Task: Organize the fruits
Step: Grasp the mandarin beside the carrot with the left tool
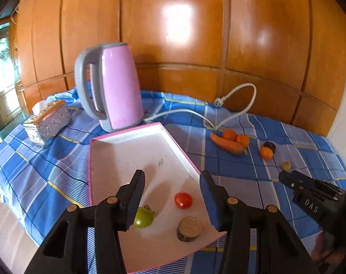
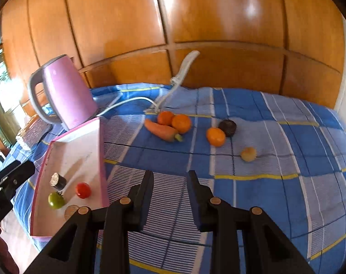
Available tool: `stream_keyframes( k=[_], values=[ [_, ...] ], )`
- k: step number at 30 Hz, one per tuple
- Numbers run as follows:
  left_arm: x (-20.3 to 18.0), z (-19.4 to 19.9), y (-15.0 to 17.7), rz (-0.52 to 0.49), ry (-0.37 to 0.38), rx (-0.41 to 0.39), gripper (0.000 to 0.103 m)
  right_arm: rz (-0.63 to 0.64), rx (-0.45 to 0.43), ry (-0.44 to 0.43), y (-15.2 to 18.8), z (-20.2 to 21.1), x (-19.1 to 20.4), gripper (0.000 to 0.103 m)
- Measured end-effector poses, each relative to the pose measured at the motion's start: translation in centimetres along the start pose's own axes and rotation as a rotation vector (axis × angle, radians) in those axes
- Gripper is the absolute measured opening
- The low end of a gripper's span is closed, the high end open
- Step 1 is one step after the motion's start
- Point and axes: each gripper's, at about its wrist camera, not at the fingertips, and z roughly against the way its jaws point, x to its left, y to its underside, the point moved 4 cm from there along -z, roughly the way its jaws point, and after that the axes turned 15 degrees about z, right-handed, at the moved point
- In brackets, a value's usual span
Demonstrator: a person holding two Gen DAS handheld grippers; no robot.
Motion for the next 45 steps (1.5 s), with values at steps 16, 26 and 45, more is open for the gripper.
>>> stream_keyframes(
  k=[16,26,45],
  values=[
    [-6.2,-7.4,-0.4,-0.014,0.100,0.174,0.039,-0.082,0.052,0.026,0.6,-2.7,-6.0,0.030],
    [-10.2,-13.5,-2.7,-0.013,0.139,0.230,0.035,-0.083,0.067,-0.016,-0.7,-5.8,-8.1,0.030],
    [-15.2,-24.6,-5.0,-0.069,0.171,0.340,0.034,-0.114,0.087,-0.054,-1.0,-9.2,-10.0,0.030]
  ],
)
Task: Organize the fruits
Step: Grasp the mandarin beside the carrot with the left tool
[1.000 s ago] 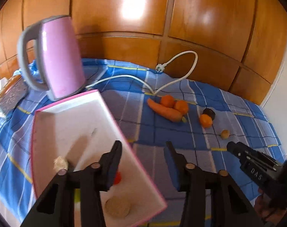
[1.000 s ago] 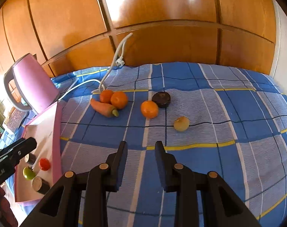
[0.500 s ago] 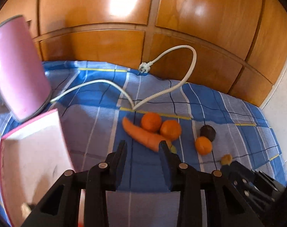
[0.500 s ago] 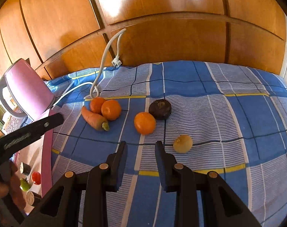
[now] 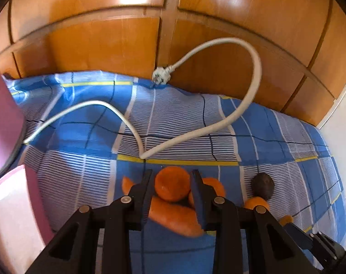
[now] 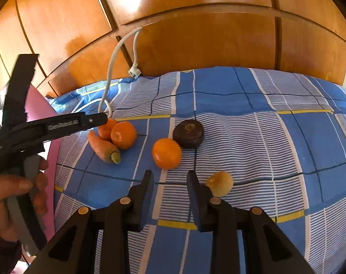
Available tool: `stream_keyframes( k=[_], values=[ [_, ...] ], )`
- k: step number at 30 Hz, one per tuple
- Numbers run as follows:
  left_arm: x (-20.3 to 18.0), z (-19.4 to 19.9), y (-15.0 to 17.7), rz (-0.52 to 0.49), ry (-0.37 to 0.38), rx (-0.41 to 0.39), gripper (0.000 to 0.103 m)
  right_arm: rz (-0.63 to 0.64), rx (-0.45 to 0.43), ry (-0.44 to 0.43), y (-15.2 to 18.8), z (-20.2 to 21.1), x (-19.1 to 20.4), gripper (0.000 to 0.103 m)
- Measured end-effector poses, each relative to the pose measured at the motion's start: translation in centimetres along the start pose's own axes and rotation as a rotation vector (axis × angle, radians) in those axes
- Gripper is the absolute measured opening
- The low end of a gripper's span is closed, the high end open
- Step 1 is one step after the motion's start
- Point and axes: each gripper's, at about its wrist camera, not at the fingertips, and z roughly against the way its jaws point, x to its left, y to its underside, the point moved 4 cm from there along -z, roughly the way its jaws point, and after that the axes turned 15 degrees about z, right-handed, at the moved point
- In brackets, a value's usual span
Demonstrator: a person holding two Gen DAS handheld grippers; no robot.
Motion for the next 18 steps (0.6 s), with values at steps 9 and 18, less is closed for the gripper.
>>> stream_keyframes(
  k=[9,18],
  values=[
    [1.7,-0.7,0.1,0.089,0.050,0.024,0.036,-0.038,0.002,0.009,0.3,-0.2,-1.5,0.030],
    [2.6,4.1,2.2,0.105,0.062,-0.034,0.036,-0.051,0.002,0.009,0.3,-0.1,-1.7,0.030]
  ],
)
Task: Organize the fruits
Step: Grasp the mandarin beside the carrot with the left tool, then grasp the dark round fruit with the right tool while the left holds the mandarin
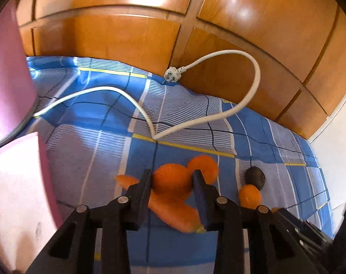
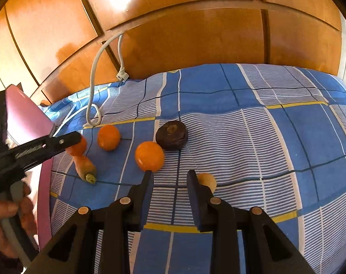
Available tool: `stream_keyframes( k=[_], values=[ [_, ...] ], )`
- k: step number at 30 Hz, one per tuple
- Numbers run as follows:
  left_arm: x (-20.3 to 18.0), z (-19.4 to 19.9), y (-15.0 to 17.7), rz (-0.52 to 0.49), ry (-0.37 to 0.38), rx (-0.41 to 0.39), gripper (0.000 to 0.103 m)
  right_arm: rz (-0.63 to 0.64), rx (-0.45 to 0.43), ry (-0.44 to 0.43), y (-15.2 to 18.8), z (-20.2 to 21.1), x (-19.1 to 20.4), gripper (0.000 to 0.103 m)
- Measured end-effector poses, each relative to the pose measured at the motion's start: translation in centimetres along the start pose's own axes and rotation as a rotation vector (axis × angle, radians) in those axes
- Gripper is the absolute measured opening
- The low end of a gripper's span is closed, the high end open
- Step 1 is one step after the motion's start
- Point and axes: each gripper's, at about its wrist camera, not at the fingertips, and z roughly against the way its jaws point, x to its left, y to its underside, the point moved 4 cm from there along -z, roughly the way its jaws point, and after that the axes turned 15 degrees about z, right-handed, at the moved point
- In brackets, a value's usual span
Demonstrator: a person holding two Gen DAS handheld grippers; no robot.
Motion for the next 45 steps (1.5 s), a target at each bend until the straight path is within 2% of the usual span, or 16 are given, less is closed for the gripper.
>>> stream_keyframes(
  k=[7,15,18,19,20,26,29,31,34,39,45],
  values=[
    [-0.7,3.1,2.6,-0.067,0.028,-0.031,0.036,-0.004,0.000,0.010,-0.1,0.3,-0.1,0.030],
    [-1.0,3.6,5.4,-0.108,0.001,-0.025,0.036,0.007,0.018,0.021,-1.2,-0.6,0.3,0.030],
    [-0.7,3.4,5.8,-0.109,-0.013,-0.022,0.036,-0.013,0.028,0.020,-1.8,-1.5,0.1,0.031],
    [-0.7,3.5,5.9,-0.110,-0.017,-0.025,0.036,-0.019,0.032,0.024,-2.0,-1.8,-0.1,0.037],
    [-0.6,3.5,6.0,-0.110,-0.019,-0.025,0.036,-0.025,0.043,0.030,-2.3,-2.3,-0.2,0.038],
    [-0.2,3.7,6.2,-0.104,-0.021,-0.024,0.036,-0.043,0.085,0.053,-3.9,-5.0,-0.5,0.041],
    [-0.1,3.8,6.3,-0.101,-0.024,-0.025,0.036,-0.029,0.115,0.094,-4.3,-6.1,-0.5,0.042],
    [-0.1,3.9,6.3,-0.102,-0.023,-0.027,0.036,-0.051,0.125,0.074,-4.3,-6.5,-0.7,0.041],
    [-0.2,4.1,6.5,-0.104,-0.022,-0.026,0.036,-0.021,0.123,0.079,-4.2,-6.1,-0.4,0.041],
    [-0.3,5.1,6.6,-0.104,-0.017,-0.038,0.036,-0.047,0.088,0.092,-3.5,-3.9,-1.3,0.040],
    [-0.6,6.9,7.0,-0.104,-0.008,-0.057,0.036,-0.053,0.090,0.175,-1.0,0.0,-3.6,0.041]
  ],
)
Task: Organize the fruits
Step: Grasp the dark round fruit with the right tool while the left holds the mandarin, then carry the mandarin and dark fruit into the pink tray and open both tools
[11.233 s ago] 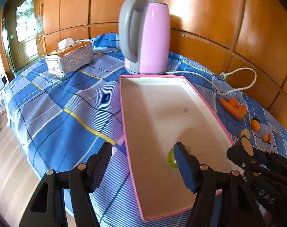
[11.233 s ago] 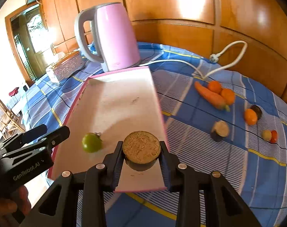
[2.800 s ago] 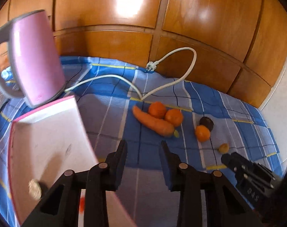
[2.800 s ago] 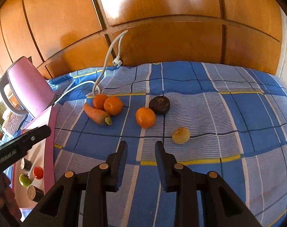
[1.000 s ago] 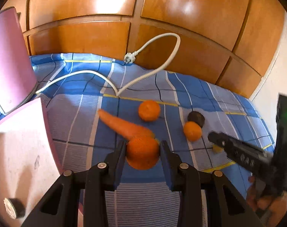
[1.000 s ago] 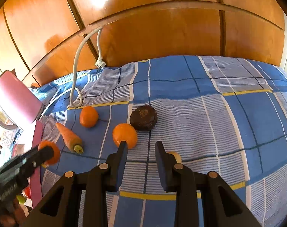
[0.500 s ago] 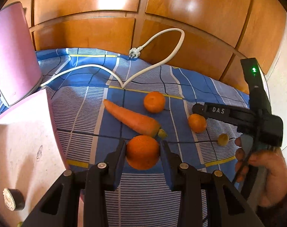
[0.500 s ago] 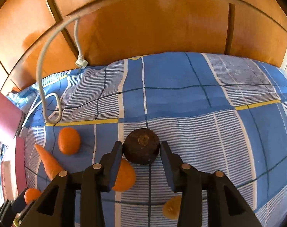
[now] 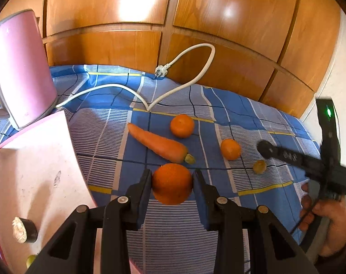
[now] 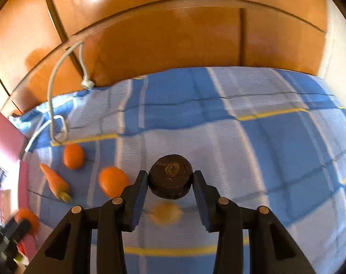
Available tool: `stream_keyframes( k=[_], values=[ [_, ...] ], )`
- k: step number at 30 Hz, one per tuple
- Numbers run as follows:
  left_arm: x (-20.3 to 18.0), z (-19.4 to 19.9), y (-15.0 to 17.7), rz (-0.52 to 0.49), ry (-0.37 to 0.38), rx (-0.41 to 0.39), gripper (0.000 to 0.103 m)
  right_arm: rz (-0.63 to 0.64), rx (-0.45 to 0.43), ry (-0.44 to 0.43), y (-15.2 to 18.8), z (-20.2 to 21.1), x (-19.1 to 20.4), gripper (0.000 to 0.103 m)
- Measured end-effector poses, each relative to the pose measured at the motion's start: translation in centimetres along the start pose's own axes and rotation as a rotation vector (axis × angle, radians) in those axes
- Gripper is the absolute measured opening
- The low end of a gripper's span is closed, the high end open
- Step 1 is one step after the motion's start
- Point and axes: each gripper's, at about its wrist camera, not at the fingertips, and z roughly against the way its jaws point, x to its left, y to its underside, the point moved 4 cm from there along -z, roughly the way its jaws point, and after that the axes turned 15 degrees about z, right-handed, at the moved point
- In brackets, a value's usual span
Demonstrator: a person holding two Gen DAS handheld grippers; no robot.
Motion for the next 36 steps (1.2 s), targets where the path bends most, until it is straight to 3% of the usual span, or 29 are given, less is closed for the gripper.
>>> stream_keyframes(
  k=[9,22,36],
  values=[
    [-0.7,2.5,1.9,-0.023,0.009,-0.005,0.036,0.029,0.070,0.015,5.8,2.4,-2.1,0.041],
    [0.2,6.7,3.2,-0.022,-0.006,-0.052,0.036,-0.006,0.066,0.001,6.3,2.9,-1.8,0.041],
    [4.0,9.8,4.0,0.038,-0.039,-0.089,0.037,0.095,-0.003,-0.084,7.1,6.4,4.3,0.041]
  ],
)
